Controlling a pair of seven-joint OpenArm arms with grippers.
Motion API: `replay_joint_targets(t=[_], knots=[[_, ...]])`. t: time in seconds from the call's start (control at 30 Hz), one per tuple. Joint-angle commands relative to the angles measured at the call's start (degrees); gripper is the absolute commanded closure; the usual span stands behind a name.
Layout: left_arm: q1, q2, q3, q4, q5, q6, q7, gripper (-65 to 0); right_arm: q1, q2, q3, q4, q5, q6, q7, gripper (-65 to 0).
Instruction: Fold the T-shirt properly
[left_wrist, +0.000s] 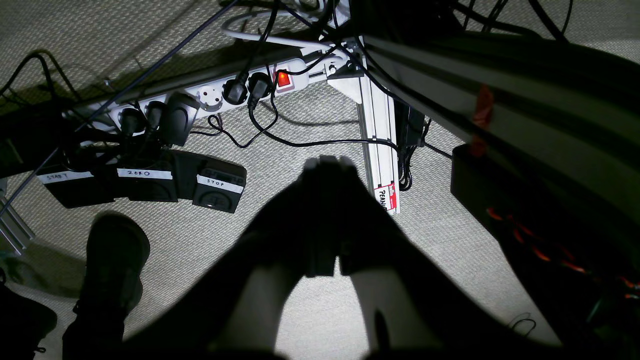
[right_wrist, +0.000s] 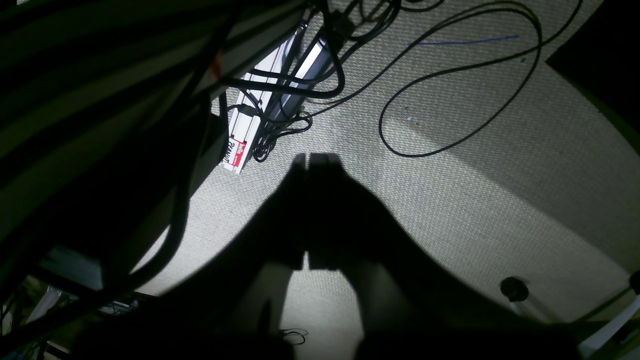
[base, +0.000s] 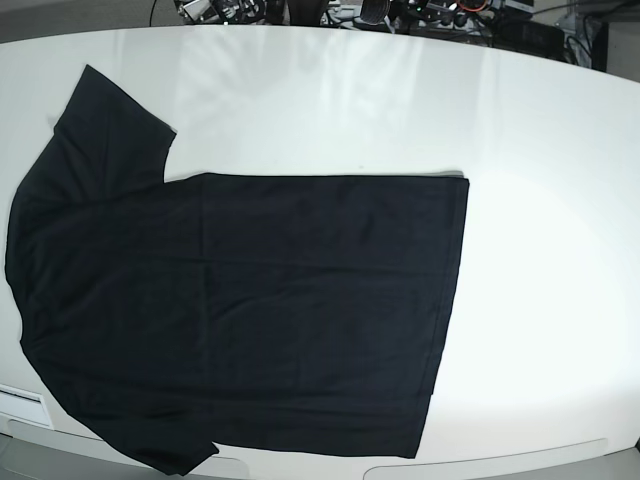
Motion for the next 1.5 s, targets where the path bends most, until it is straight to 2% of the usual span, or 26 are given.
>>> replay_joint_targets(t=[0.0,0.1,0.2,0.3,0.47,0.6,0.7,0.83,0.97,1.07,1.17,1.23,1.3,1.37,1.47], knots=[[0.1,0.0,0.0,0.6,0.2,-0.3,-0.5,0.0,0.0,0.2,0.1,0.4,0.2,0.2,-0.2,0.0],[0.1,-0.2,0.0,1.1,0.2,-0.3,-0.3,0.0,0.0,0.2,0.1,0.4,0.2,0.3,-0.2,0.0],[0.1,-0.2,0.0,1.4,0.2,-0.3,1.3,0.0,0.0,0.2,0.1,0.4,0.1,2.1,-0.4,0.0],[0.3,-0.9,0.0,3.8,0.1,-0.6,7.6,0.0,-0.2,0.2,0.1,0.7,0.2,3.8,-4.5,0.0],[4.6,-4.4,0.0,11.9,0.1,-4.8,17.0,0.0,-5.7,0.7,0.1,5.5,0.2,4.8,-11.9,0.0],[12.7,-8.7,0.0,22.0,0.1,-4.9,20.5,0.0,-15.0,2.6,0.1,14.6,0.5,5.8,-13.9,0.0],[20.1,-12.7,0.0,31.2,0.1,-4.9,20.5,0.0,-22.6,4.8,0.1,24.0,4.0,5.8,-16.0,0.0],[29.7,-18.8,0.0,44.8,0.2,-4.9,21.8,0.0,-32.7,8.5,0.1,38.0,8.2,8.2,-18.9,0.0],[38.7,-26.2,-0.1,58.3,0.1,-4.9,23.3,0.0,-43.2,12.1,0.2,52.0,9.6,8.3,-20.0,0.0],[45.6,-32.5,-0.9,68.4,0.2,-4.8,24.0,0.0,-51.3,14.1,0.2,63.6,9.2,6.3,-22.4,0.0],[52.4,-37.5,-4.4,79.4,0.2,-4.9,27.8,0.0,-58.9,17.0,0.2,76.4,8.6,3.4,-25.0,0.0],[56.6,-40.0,-8.3,87.2,1.9,-4.9,30.1,0.0,-63.5,19.4,0.2,84.9,4.5,1.2,-25.3,0.0],[60.4,-42.0,-12.7,94.6,6.1,-4.9,31.2,0.0,-67.5,21.4,0.2,92.5,-1.3,-2.3,-25.3,0.0],[63.9,-43.5,-17.8,100.6,9.0,-4.6,31.1,0.0,-68.2,22.8,0.2,98.6,-6.0,-5.8,-25.3,0.0],[67.3,-44.2,-25.3,107.4,9.3,-4.8,30.9,0.0,-68.2,23.9,0.2,105.2,-8.2,-9.0,-26.4,0.0]])
